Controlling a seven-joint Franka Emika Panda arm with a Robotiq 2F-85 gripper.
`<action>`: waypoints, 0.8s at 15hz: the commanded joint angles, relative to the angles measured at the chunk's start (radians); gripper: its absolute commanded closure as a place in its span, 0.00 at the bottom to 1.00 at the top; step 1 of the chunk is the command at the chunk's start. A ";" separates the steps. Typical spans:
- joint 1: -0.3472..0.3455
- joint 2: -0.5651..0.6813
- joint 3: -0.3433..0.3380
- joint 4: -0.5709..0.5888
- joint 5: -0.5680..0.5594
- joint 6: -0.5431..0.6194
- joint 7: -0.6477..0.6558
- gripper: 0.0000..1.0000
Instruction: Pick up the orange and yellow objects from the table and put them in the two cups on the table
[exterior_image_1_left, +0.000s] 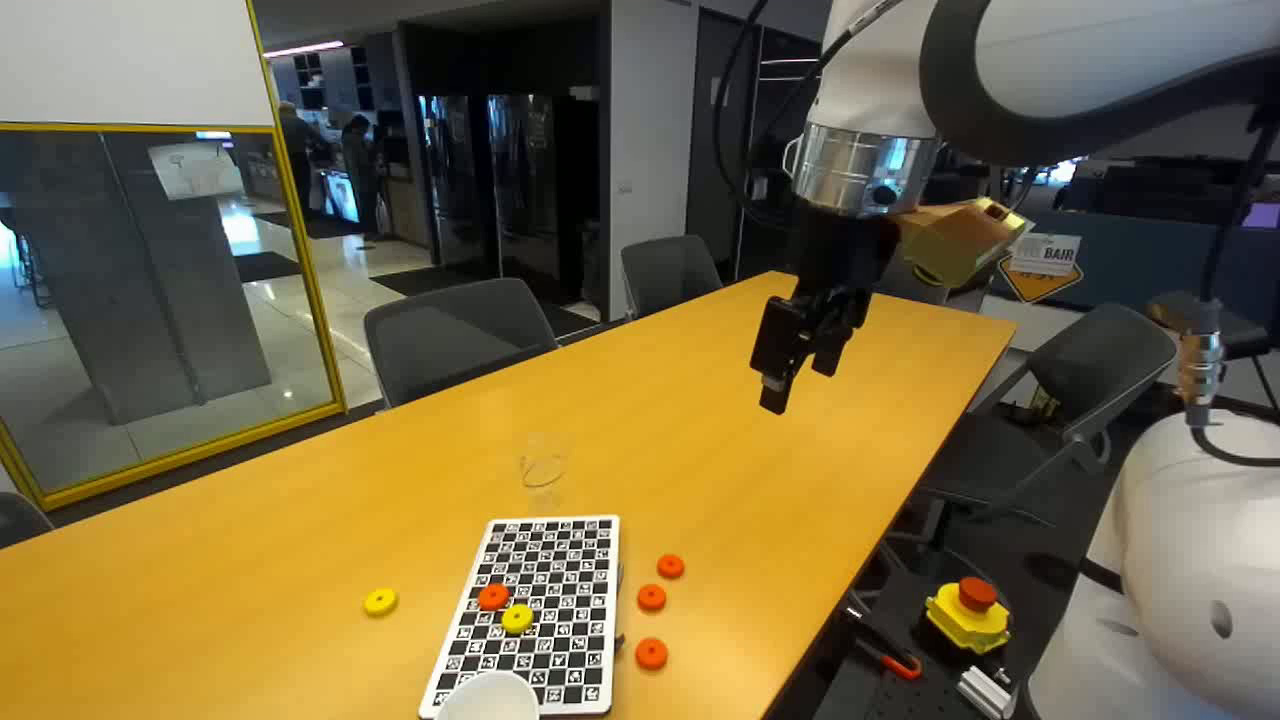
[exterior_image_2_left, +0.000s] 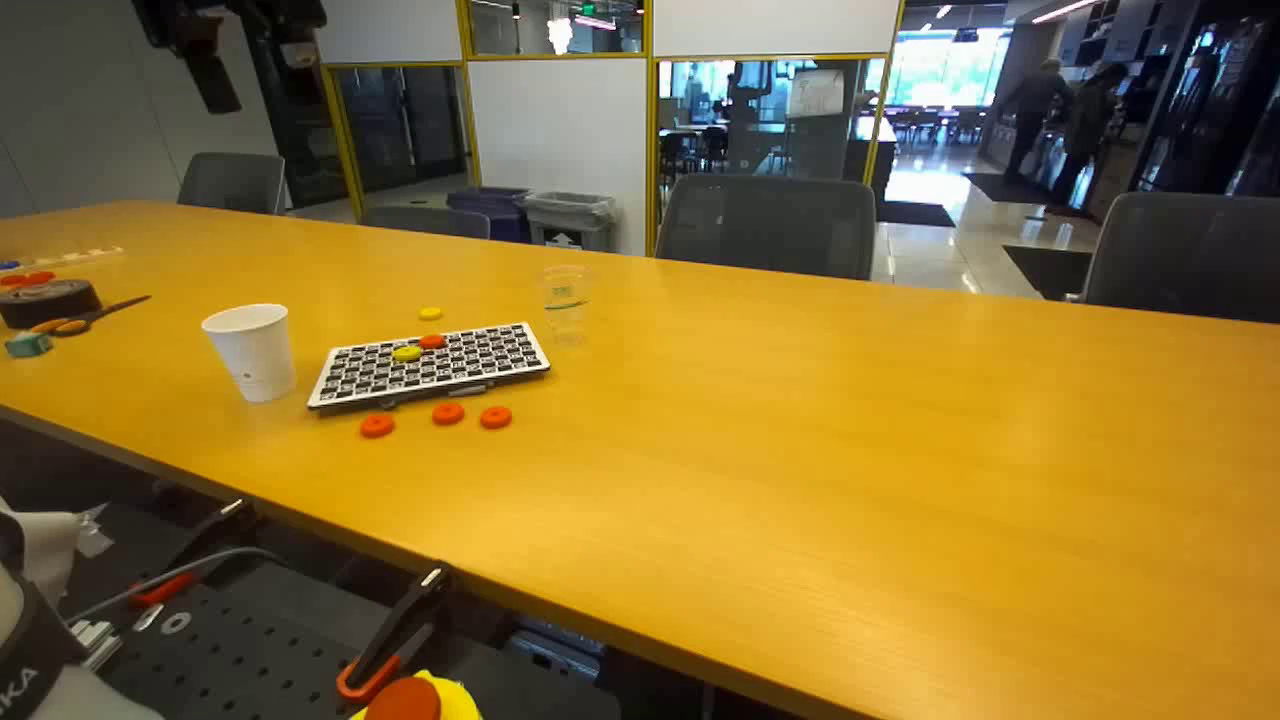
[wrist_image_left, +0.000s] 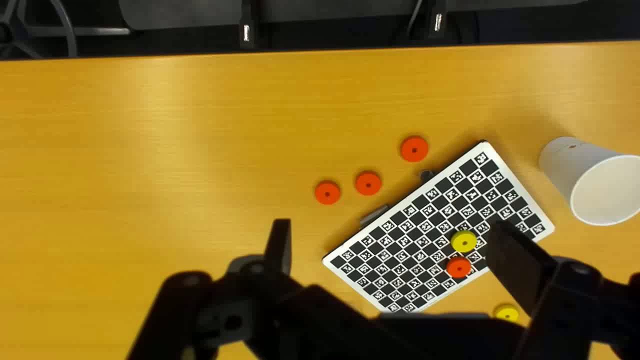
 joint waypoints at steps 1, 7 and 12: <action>0.002 0.000 -0.002 0.007 -0.002 -0.002 0.001 0.00; 0.006 0.020 0.004 0.004 0.002 0.026 0.000 0.00; 0.053 0.150 0.039 -0.059 0.073 0.180 0.029 0.00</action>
